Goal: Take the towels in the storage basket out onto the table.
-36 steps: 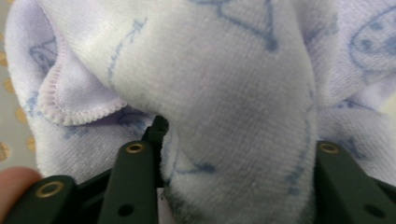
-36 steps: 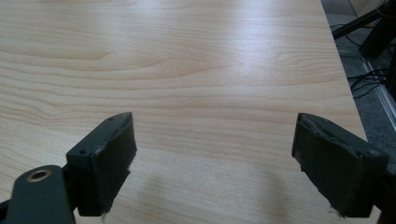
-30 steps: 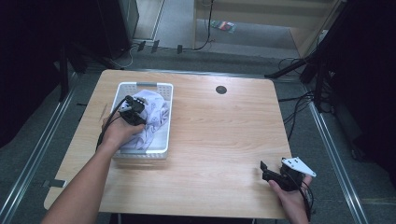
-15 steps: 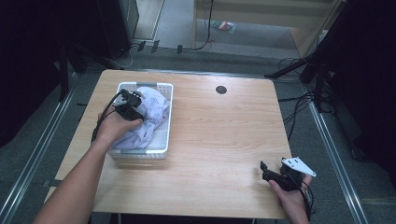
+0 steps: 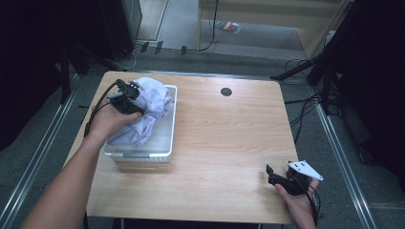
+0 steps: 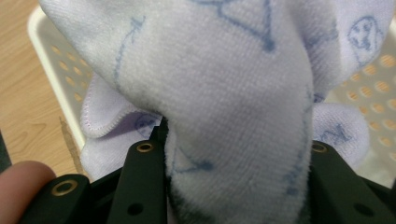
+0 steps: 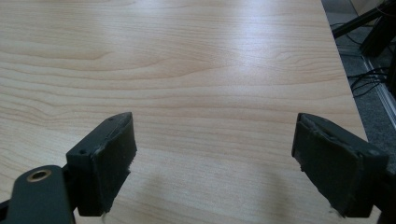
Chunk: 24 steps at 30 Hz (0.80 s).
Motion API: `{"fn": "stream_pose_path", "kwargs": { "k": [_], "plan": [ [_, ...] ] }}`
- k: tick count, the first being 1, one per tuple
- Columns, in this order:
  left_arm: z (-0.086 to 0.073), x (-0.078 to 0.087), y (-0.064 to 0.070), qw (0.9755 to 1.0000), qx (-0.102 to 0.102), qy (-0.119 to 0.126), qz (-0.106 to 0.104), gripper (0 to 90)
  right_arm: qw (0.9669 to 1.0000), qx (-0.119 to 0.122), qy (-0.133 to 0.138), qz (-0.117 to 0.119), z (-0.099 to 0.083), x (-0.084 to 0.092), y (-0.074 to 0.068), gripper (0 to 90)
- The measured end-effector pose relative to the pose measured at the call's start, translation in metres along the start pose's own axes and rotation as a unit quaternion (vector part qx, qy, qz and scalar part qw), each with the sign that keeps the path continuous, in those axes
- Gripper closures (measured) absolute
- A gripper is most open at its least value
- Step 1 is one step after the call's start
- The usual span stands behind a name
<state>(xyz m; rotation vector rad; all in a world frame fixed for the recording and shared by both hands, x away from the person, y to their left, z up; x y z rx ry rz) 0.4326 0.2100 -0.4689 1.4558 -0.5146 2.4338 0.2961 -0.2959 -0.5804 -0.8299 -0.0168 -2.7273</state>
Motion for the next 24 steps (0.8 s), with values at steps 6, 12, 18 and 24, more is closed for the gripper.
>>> {"fn": "stream_pose_path", "kwargs": {
  "k": [6, 12, 18, 24],
  "plan": [
    [0.005, 0.012, -0.002, 1.0000, -0.004, 0.004, 0.000, 60.7, 1.0000, 0.000, 0.001, -0.001, 0.000, 0.000, 0.000, 13.7],
    [0.017, 0.032, -0.001, 0.9998, -0.008, 0.019, -0.001, 60.5, 1.0000, 0.000, 0.000, -0.001, 0.000, 0.000, 0.000, 13.7],
    [0.027, 0.046, 0.006, 0.9994, -0.019, 0.030, -0.006, 60.3, 1.0000, 0.000, 0.000, -0.001, 0.000, 0.000, 0.000, 13.7],
    [0.036, 0.053, 0.015, 0.9990, -0.029, 0.033, -0.009, 60.2, 1.0000, 0.000, 0.000, 0.000, 0.000, 0.000, 0.000, 13.6]
  ]
}}
Point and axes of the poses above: each handheld gripper's, and its own axes: x roughly backward along the jaws, z roughly out of its top, y roughly to its right, the point moved 6 cm from there along -x, roughly forward along the jaws, and after that the axes turned 4 degrees about z, right-handed, at the moved point
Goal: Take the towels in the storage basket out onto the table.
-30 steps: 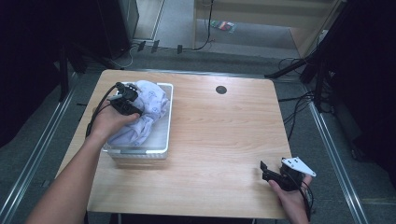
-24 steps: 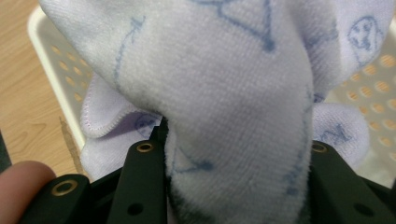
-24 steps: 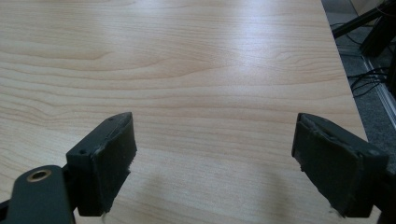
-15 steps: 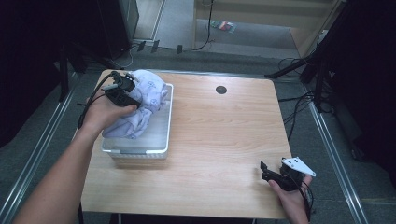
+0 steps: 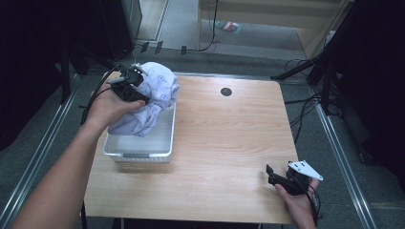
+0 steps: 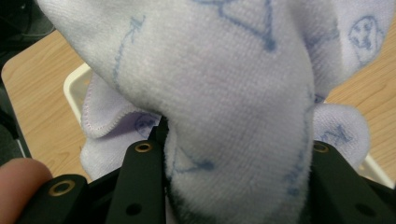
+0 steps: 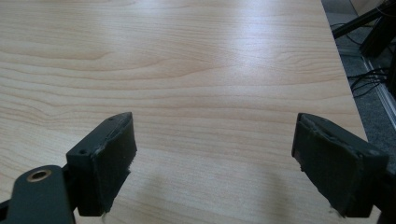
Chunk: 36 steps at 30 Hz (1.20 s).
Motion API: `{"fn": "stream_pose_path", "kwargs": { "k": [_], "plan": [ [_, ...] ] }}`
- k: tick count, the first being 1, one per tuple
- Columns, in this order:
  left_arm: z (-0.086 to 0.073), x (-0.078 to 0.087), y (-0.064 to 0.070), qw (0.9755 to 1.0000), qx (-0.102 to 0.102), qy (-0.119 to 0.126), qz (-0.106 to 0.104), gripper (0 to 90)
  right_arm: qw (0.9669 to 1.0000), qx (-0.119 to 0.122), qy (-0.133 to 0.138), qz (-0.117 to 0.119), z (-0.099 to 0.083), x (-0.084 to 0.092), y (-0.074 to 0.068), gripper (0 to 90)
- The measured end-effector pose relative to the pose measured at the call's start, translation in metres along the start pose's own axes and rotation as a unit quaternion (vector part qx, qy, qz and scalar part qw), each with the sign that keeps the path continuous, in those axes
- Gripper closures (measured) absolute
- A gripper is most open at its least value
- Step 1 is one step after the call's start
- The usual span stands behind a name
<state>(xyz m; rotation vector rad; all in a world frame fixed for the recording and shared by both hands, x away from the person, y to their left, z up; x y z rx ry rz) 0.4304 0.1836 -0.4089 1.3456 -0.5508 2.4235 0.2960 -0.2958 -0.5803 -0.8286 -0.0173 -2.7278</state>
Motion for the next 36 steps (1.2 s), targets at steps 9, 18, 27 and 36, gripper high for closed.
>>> {"fn": "stream_pose_path", "kwargs": {
  "k": [9, 18, 27, 36],
  "plan": [
    [0.021, 0.003, 0.025, 0.9996, -0.025, 0.007, -0.008, 60.1, 1.0000, 0.000, -0.001, 0.000, 0.000, 0.000, 0.000, 13.7],
    [0.039, 0.004, 0.056, 0.9988, -0.043, 0.016, -0.020, 59.9, 1.0000, 0.001, 0.000, 0.003, 0.000, 0.000, 0.000, 13.6],
    [0.051, -0.003, 0.082, 0.9974, -0.062, 0.016, -0.033, 59.8, 1.0000, 0.001, 0.000, 0.005, 0.000, 0.000, -0.001, 13.6],
    [0.061, -0.015, 0.116, 0.9954, -0.081, 0.014, -0.050, 59.6, 1.0000, 0.000, 0.000, 0.009, 0.000, 0.001, -0.002, 13.6]
  ]
}}
Point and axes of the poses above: each handheld gripper's, and its own axes: x roughly backward along the jaws, z roughly out of its top, y roughly to its right, the point moved 6 cm from there along -x, roughly forward along the jaws, and after that the axes turned 4 degrees about z, right-handed, at the moved point
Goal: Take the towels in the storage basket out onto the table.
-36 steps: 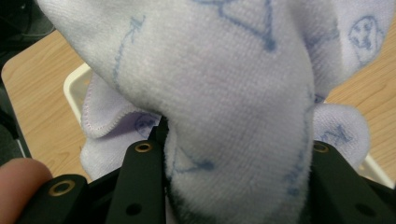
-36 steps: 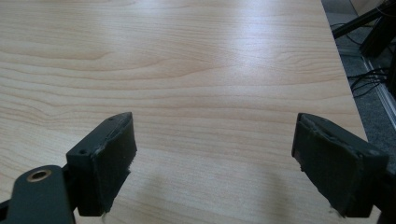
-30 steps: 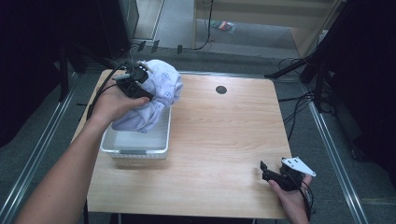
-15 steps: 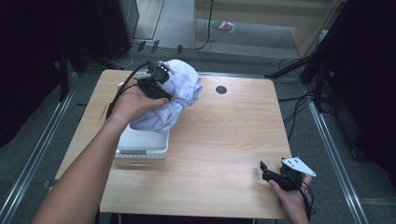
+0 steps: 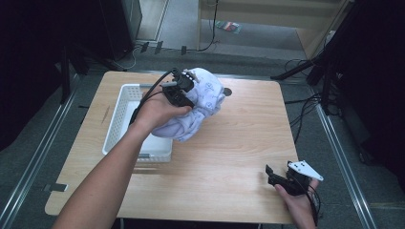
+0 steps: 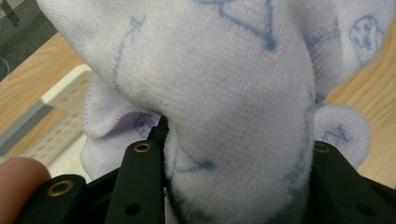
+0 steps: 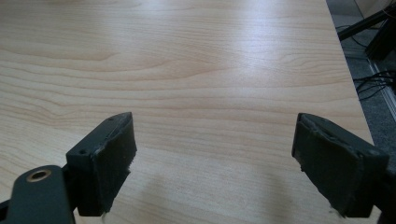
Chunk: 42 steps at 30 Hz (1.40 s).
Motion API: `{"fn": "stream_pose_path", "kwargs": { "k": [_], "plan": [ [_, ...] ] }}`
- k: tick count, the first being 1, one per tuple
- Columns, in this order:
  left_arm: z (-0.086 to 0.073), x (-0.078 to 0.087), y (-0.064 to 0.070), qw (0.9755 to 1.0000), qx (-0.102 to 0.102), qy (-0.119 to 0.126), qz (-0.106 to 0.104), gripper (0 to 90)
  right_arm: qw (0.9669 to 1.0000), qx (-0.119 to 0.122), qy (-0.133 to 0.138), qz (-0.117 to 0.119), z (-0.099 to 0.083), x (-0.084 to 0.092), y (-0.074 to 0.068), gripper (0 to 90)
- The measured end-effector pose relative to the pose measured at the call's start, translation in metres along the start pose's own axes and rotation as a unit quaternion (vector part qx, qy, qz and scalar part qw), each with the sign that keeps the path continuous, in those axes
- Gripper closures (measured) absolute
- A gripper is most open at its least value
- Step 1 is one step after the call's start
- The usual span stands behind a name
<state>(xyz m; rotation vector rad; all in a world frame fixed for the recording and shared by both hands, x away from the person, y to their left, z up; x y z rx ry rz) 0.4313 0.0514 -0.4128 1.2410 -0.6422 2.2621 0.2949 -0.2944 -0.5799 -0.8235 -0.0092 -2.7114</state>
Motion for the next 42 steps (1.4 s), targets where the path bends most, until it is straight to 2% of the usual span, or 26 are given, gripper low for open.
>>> {"fn": "stream_pose_path", "kwargs": {
  "k": [5, 7, 8, 9, 10, 13, 17, 19, 21, 23, 27, 31, 33, 35, 36, 37, 38, 39, 40, 41, 42],
  "plan": [
    [0.009, -0.010, 0.022, 0.9999, -0.006, 0.000, -0.013, 59.6, 1.0000, 0.002, 0.001, 0.002, 0.000, 0.000, 0.000, 13.6],
    [0.011, -0.012, 0.025, 0.9998, -0.011, 0.000, -0.014, 59.6, 1.0000, 0.002, 0.002, 0.001, 0.000, 0.000, 0.000, 13.6],
    [0.014, -0.016, 0.033, 0.9997, -0.016, 0.000, -0.017, 59.6, 1.0000, 0.001, 0.002, 0.002, 0.000, 0.000, 0.000, 13.6],
    [0.014, -0.016, 0.033, 0.9997, -0.016, 0.000, -0.017, 59.5, 1.0000, 0.001, 0.002, 0.002, 0.000, 0.000, 0.000, 13.6],
    [0.017, -0.020, 0.040, 0.9997, -0.016, 0.001, -0.020, 59.4, 1.0000, 0.001, 0.003, 0.002, 0.001, 0.000, 0.000, 13.6],
    [0.021, -0.023, 0.047, 0.9995, -0.018, 0.003, -0.025, 59.2, 1.0000, 0.001, 0.002, 0.003, 0.000, 0.000, 0.000, 13.6],
    [0.027, -0.035, 0.066, 0.9990, -0.025, -0.001, -0.036, 58.9, 1.0000, 0.003, 0.004, 0.006, 0.001, -0.001, 0.000, 13.6],
    [0.028, -0.038, 0.070, 0.9989, -0.028, -0.003, -0.037, 58.8, 1.0000, 0.004, 0.005, 0.007, 0.001, -0.001, 0.000, 13.6],
    [0.030, -0.046, 0.080, 0.9987, -0.028, -0.004, -0.042, 58.7, 1.0000, 0.003, 0.005, 0.008, 0.001, 0.000, 0.000, 13.6],
    [0.030, -0.049, 0.083, 0.9987, -0.027, -0.004, -0.044, 58.6, 1.0000, 0.002, 0.005, 0.008, 0.001, 0.000, 0.000, 13.6],
    [0.028, -0.066, 0.097, 0.9980, -0.029, -0.019, -0.052, 58.2, 0.9999, 0.003, 0.005, 0.009, 0.001, -0.001, 0.000, 13.6],
    [0.024, -0.076, 0.101, 0.9977, -0.028, -0.025, -0.057, 55.4, 0.9999, 0.003, 0.006, 0.010, 0.001, -0.001, 0.000, 13.6],
    [0.021, -0.085, 0.105, 0.9973, -0.021, -0.024, -0.067, 53.4, 0.9999, 0.003, 0.004, 0.010, 0.001, 0.000, 0.000, 13.5],
    [0.019, -0.088, 0.106, 0.9971, -0.019, -0.029, -0.068, 48.3, 0.9999, 0.003, 0.005, 0.010, 0.001, 0.000, 0.000, 13.6],
    [0.015, -0.096, 0.110, 0.9963, -0.014, -0.043, -0.074, 42.0, 0.9999, 0.003, 0.005, 0.010, 0.001, 0.000, 0.000, 13.6],
    [0.015, -0.096, 0.110, 0.9963, -0.014, -0.043, -0.074, 34.7, 0.9999, 0.003, 0.005, 0.010, 0.001, 0.000, 0.000, 13.6],
    [0.011, -0.100, 0.113, 0.9948, -0.012, -0.060, -0.081, 23.1, 0.9999, 0.003, 0.006, 0.011, 0.001, -0.001, 0.000, 13.5],
    [0.011, -0.100, 0.113, 0.9948, -0.012, -0.060, -0.081, 12.8, 0.9999, 0.003, 0.006, 0.011, 0.001, -0.001, 0.000, 13.5],
    [0.008, -0.102, 0.116, 0.9922, -0.012, -0.080, -0.095, 3.3, 0.9999, 0.003, 0.006, 0.011, 0.001, 0.000, 0.000, 13.6],
    [0.008, -0.102, 0.116, 0.9922, -0.012, -0.080, -0.095, 0.1, 0.9999, 0.003, 0.006, 0.011, 0.001, 0.000, 0.000, 13.6],
    [0.008, -0.100, 0.114, 0.9935, -0.007, -0.072, -0.087, 0.0, 0.9999, 0.003, 0.005, 0.010, 0.001, 0.000, 0.000, 13.6]
  ]
}}
Point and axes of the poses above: each handheld gripper's, and its own axes: x roughly backward along the jaws, z roughly out of its top, y roughly to its right, the point moved 6 cm from there along -x, roughly forward along the jaws, and after that the axes turned 4 degrees about z, right-handed, at the moved point
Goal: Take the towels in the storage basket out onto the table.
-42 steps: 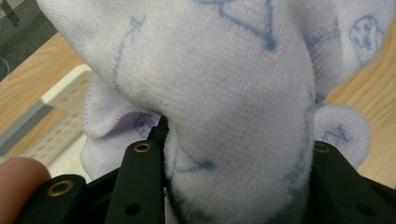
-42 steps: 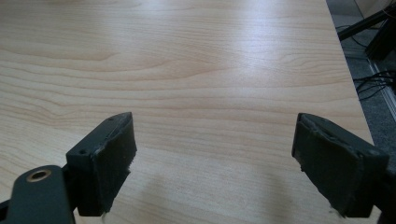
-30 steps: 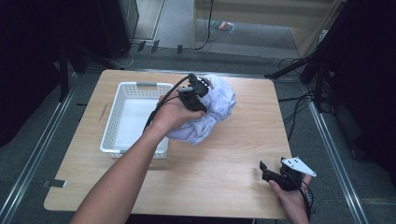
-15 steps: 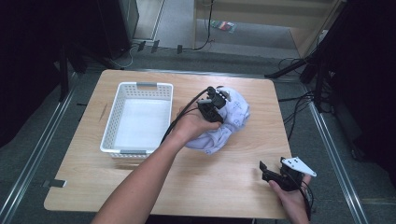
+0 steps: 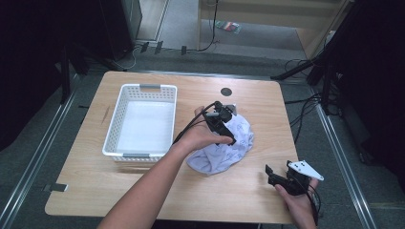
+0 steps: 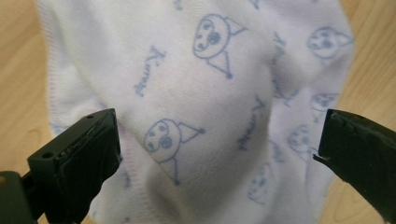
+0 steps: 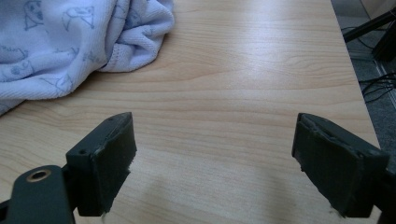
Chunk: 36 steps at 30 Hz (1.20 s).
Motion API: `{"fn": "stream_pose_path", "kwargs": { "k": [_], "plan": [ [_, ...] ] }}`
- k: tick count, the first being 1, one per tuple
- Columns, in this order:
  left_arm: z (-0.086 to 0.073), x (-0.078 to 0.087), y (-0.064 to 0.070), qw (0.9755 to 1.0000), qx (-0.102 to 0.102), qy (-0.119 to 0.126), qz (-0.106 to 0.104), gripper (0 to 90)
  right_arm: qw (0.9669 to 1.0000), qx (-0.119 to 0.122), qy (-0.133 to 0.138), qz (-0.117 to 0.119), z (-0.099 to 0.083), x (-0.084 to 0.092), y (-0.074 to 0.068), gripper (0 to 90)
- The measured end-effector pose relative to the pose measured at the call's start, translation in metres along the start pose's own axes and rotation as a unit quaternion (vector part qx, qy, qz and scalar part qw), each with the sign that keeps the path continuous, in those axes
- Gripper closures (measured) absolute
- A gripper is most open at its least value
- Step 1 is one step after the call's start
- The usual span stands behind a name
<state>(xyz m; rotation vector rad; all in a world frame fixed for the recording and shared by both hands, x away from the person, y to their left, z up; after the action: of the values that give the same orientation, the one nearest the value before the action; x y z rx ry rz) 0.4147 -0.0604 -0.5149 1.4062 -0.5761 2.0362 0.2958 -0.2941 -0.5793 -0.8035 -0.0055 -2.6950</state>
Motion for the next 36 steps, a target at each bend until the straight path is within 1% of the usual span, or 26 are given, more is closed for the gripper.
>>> {"fn": "stream_pose_path", "kwargs": {
  "k": [1, 3, 4, 5, 7, 10, 12, 14, 17, 18, 21, 25, 26, 27, 29, 32, 33, 36],
  "plan": [
    [0.000, 0.002, -0.001, 1.0000, 0.006, 0.006, -0.004, 0.0, 1.0000, 0.000, 0.000, 0.000, 0.000, 0.000, 0.000, 13.6],
    [0.000, 0.005, -0.002, 0.9999, 0.007, 0.009, -0.001, 0.0, 1.0000, -0.001, 0.001, 0.000, 0.000, 0.000, 0.000, 13.5],
    [0.000, 0.008, -0.005, 0.9999, 0.007, 0.014, 0.006, 0.0, 1.0000, -0.001, 0.001, 0.000, 0.000, 0.000, 0.000, 13.5],
    [-0.002, 0.013, -0.008, 0.9998, 0.006, 0.018, 0.005, 0.0, 1.0000, 0.000, 0.001, 0.001, 0.000, 0.000, 0.000, 13.6],
    [-0.005, 0.019, -0.014, 0.9996, 0.010, 0.022, 0.012, 0.0, 1.0000, 0.000, 0.001, 0.001, 0.000, 0.000, 0.000, 13.6],
    [-0.009, 0.029, -0.023, 0.9991, 0.021, 0.035, 0.007, 0.0, 1.0000, 0.000, 0.000, 0.000, 0.000, 0.000, 0.000, 13.5],
    [-0.013, 0.035, -0.029, 0.9988, 0.021, 0.040, 0.017, 0.0, 1.0000, 0.000, -0.001, 0.000, 0.000, 0.000, 0.000, 13.5],
    [-0.019, 0.040, -0.037, 0.9987, 0.022, 0.041, 0.023, 0.0, 1.0000, 0.000, -0.001, 0.000, 0.000, 0.000, 0.000, 13.5],
    [-0.028, 0.043, -0.049, 0.9976, 0.034, 0.040, 0.046, 0.0, 1.0000, 0.000, -0.001, -0.001, 0.000, 0.000, 0.000, 13.5],
    [-0.032, 0.044, -0.052, 0.9974, 0.037, 0.038, 0.050, 0.0, 1.0000, 0.000, -0.001, -0.001, 0.000, 0.000, 0.000, 13.5],
    [-0.040, 0.047, -0.059, 0.9969, 0.044, 0.038, 0.052, 0.0, 1.0000, -0.001, -0.002, -0.002, 0.000, 0.000, 0.000, 13.5],
    [-0.050, 0.055, -0.067, 0.9959, 0.053, 0.049, 0.055, 0.0, 1.0000, -0.001, -0.002, -0.002, 0.000, 0.000, 0.000, 13.5],
    [-0.053, 0.058, -0.070, 0.9957, 0.054, 0.050, 0.057, 0.0, 1.0000, -0.001, -0.002, -0.002, 0.000, 0.000, 0.000, 13.5],
    [-0.053, 0.058, -0.070, 0.9957, 0.054, 0.050, 0.057, 0.0, 1.0000, -0.001, -0.002, -0.002, 0.000, 0.000, 0.000, 13.5],
    [-0.059, 0.068, -0.078, 0.9943, 0.062, 0.059, 0.064, 0.0, 1.0000, -0.002, -0.003, -0.002, 0.000, 0.000, 0.000, 13.5],
    [-0.068, 0.079, -0.087, 0.9933, 0.067, 0.065, 0.069, 0.0, 1.0000, -0.001, -0.002, -0.003, 0.000, -0.001, 0.000, 13.5],
    [-0.071, 0.082, -0.091, 0.9931, 0.066, 0.065, 0.072, 0.0, 1.0000, -0.001, -0.002, -0.003, 0.000, -0.001, 0.000, 13.5],
    [-0.080, 0.091, -0.099, 0.9917, 0.075, 0.073, 0.075, 0.0, 1.0000, -0.001, -0.002, -0.004, 0.000, -0.001, 0.000, 13.5]
  ]
}}
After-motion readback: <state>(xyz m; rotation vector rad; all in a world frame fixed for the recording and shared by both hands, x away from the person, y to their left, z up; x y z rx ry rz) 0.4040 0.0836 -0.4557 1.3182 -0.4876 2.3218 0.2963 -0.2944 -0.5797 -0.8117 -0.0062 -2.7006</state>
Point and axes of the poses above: each handheld gripper's, and its own axes: x roughly backward along the jaws, z roughly out of its top, y roughly to its right, the point moved 6 cm from there along -x, roughly forward along the jaws, and after that the axes turned 4 degrees about z, right-handed, at the moved point
